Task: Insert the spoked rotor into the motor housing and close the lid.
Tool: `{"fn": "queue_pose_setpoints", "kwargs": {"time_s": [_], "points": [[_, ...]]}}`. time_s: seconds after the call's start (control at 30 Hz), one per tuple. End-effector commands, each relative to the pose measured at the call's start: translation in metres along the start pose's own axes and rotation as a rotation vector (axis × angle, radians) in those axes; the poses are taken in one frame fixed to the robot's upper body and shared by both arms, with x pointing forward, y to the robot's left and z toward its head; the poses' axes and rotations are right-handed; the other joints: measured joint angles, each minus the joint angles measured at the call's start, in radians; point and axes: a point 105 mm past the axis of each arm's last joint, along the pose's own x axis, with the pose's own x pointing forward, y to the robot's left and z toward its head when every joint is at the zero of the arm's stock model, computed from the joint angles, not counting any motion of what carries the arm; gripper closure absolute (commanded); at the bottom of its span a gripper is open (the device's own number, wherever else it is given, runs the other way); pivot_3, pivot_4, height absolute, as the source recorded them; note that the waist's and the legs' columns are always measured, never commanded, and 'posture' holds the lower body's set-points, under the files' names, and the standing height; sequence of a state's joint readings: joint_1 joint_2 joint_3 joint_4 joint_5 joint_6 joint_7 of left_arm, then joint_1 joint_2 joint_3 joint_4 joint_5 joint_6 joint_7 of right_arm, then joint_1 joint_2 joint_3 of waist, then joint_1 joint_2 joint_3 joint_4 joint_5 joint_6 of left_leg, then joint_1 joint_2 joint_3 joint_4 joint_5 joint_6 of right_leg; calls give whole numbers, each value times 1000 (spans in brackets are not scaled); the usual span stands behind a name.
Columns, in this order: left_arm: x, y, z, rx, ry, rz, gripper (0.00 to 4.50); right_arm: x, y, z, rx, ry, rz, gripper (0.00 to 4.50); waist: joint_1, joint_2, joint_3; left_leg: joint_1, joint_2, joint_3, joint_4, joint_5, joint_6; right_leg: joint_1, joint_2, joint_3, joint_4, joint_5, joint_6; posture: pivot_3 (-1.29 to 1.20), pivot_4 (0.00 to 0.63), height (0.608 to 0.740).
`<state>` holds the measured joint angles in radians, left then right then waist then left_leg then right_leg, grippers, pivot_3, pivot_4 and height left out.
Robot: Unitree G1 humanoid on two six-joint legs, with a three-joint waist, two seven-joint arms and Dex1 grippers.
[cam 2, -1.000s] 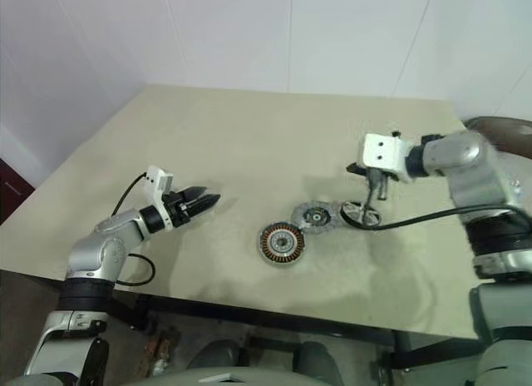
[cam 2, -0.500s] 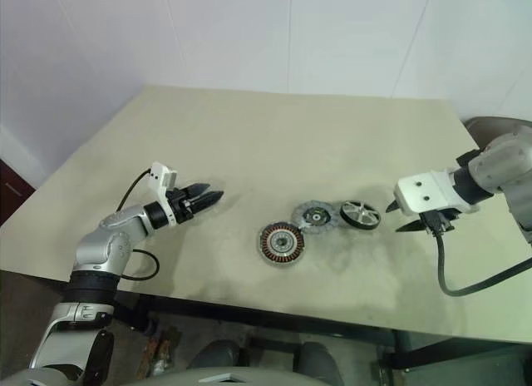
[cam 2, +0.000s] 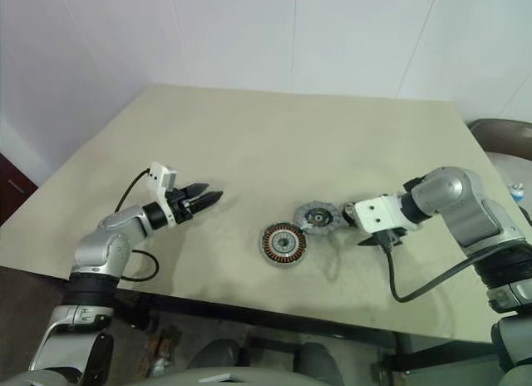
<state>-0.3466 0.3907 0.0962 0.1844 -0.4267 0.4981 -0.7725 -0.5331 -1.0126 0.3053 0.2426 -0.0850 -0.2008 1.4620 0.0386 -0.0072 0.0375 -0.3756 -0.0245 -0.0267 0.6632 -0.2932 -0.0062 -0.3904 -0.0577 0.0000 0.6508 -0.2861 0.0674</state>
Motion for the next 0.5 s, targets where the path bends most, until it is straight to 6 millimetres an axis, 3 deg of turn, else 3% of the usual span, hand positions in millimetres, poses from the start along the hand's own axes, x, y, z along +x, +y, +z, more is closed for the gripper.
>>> {"fn": "queue_pose_setpoints", "kwargs": {"time_s": [0.03,0.23,0.5], "points": [[-6,1,18,33,-52,9,1246,-5,-10,1,-17,-1,-44,2357,0,0,0,0,0,0,0,0,0,0,0,0,0,0,0,0,0,740],[-6,1,19,29,-56,10,1246,-16,-22,-7,22,19,-95,2357,0,0,0,1,0,0,1,0,0,1,0,0,1,0,0,0,0,740],[-3,-2,16,30,-45,-2,1246,-20,-11,-24,44,77,-58,2357,-1,0,0,1,0,0,0,0,0,1,0,0,0,0,0,0,0,740]]}}
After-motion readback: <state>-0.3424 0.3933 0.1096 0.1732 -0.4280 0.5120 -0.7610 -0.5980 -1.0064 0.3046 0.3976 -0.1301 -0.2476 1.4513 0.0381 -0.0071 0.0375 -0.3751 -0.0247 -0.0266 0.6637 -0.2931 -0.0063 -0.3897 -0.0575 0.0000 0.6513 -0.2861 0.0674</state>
